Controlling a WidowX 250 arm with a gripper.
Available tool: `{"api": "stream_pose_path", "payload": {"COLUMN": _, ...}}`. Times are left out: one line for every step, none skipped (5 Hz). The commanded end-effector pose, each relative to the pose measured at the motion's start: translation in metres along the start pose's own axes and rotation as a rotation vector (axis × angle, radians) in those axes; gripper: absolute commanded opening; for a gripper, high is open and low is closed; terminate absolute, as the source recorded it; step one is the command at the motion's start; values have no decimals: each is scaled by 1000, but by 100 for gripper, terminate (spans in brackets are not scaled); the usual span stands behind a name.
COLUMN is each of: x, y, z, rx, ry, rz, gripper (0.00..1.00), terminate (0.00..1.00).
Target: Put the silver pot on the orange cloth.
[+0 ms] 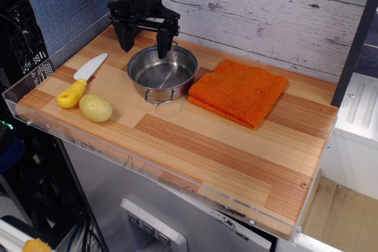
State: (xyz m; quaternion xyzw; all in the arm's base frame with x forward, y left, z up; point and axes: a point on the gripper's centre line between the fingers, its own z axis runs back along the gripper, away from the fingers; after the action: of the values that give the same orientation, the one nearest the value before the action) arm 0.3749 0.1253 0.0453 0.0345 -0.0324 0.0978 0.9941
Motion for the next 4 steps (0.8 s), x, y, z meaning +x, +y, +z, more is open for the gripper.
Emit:
{"api": "stream_pose_path", "payload": {"x": -9, "y": -3, "z": 1, "rx": 14, "ry": 16, "rz": -10, "gripper": 100, "terminate": 0}}
{"api": "stream_pose_path", "payload": {"x": -12, "y": -4, "z": -6, "rx": 17, "ry": 46, "rz": -19, "gripper": 100, "terminate": 0}}
{"api": "stream_pose_path", "payload": {"x": -14, "y": -4, "z": -12, "rx": 17, "ry": 70, "rz": -20, "gripper": 100, "terminate": 0}}
{"api": "stream_pose_path", "payload": {"x": -16, "y": -1, "z": -16, "rx": 27, "ry": 85, "rz": -9, "gripper": 0, "terminate": 0}}
